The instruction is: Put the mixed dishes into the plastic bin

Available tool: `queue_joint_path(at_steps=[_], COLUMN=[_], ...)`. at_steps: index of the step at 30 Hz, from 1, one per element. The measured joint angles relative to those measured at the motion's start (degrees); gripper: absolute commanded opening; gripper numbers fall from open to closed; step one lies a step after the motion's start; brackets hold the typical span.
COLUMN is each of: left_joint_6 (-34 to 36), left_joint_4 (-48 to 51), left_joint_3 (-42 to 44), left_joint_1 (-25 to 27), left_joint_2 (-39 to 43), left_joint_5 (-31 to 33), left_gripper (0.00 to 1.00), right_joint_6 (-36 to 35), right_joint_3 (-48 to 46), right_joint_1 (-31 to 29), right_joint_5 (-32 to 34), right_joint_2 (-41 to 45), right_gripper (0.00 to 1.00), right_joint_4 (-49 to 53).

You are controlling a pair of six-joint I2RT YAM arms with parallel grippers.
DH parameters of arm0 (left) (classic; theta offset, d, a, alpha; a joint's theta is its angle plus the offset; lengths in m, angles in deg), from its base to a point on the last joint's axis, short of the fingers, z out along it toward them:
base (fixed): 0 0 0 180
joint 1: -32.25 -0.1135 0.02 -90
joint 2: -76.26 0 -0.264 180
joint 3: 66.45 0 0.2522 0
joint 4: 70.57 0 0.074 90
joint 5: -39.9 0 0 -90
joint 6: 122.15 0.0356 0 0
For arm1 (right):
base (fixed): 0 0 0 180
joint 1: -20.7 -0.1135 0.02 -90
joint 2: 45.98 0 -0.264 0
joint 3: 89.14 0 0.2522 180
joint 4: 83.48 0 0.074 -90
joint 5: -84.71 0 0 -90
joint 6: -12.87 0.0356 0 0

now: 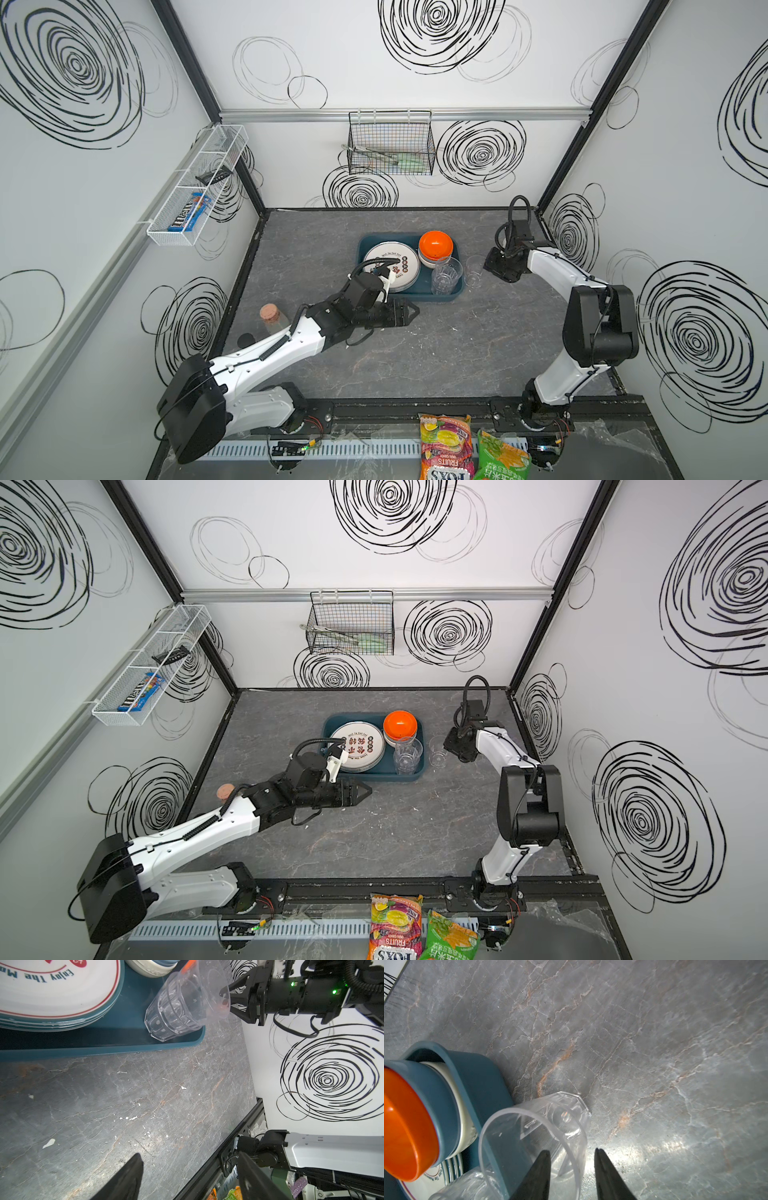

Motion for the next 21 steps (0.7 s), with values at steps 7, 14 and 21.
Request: queue_joint_path(at_steps=[7,14,21], left_joint_6=[-0.3,-0.4,-0.5], left_joint_4=[0.0,0.0,0.0], left_joint_3=[0.0,0.0,0.0], left_joint_1=[0.0,0.0,0.0], left_joint_2=[-0.2,-0.3,-0.3], left_joint_5=[0.0,0.3,0.6], left_gripper=[0.75,0.75,0.74], right_joint_6=[0.0,0.0,0.0], right_joint_3=[-0.3,-0.9,-1.8], right_joint_1=[0.0,0.0,0.0], right_joint_5=[-0.1,0.0,0.5], right_joint_2=[-0.4,-0.7,-0.7], right_gripper=[0.3,0.27,0.18], right_joint_4=[-0.5,-0.8,-1.1])
